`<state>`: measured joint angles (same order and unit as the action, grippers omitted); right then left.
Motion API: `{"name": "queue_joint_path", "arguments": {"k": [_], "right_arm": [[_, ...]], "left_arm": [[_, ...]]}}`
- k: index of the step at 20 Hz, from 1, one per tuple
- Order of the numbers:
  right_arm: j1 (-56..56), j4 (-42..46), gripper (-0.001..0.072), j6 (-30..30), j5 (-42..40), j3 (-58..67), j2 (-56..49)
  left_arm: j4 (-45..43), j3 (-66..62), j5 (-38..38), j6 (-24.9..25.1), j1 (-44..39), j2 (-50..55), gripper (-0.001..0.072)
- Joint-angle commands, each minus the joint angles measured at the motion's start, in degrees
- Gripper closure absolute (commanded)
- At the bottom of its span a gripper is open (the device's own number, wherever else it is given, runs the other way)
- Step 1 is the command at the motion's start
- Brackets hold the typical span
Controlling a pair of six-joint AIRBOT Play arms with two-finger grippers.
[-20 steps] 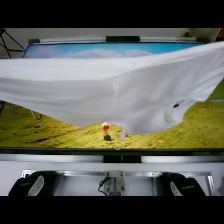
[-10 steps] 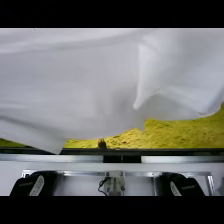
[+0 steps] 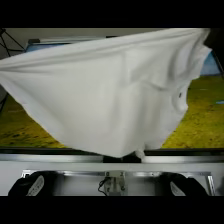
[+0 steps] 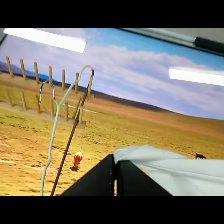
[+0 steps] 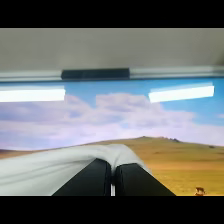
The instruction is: Fold the shirts.
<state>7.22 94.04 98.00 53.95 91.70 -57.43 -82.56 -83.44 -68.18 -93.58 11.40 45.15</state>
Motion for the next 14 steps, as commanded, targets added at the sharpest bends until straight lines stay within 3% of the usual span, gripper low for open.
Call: {"name": "queue_joint_path", "arguments": {"k": [1,6,13,14], "right_arm": [[0.0,2.4,0.0648,8.6,-7.5,0.0,-14.7],[0.0,-0.2,0.0648,20.9,-18.1,0.0,-31.1],[0.3,-14.1,0.0648,21.3,-17.1,0.0,-44.2],[0.3,-15.1,0.0631,21.3,-17.1,0.0,-44.8]], "left_arm": [[0.8,3.3,9.8,1.4,0.0,12.3,0.0678],[8.9,3.0,20.7,1.4,-0.1,31.5,0.0677],[11.7,3.1,21.6,1.4,-4.3,46.7,0.0673],[12.0,3.1,21.2,1.4,-4.8,47.5,0.0645]]}}
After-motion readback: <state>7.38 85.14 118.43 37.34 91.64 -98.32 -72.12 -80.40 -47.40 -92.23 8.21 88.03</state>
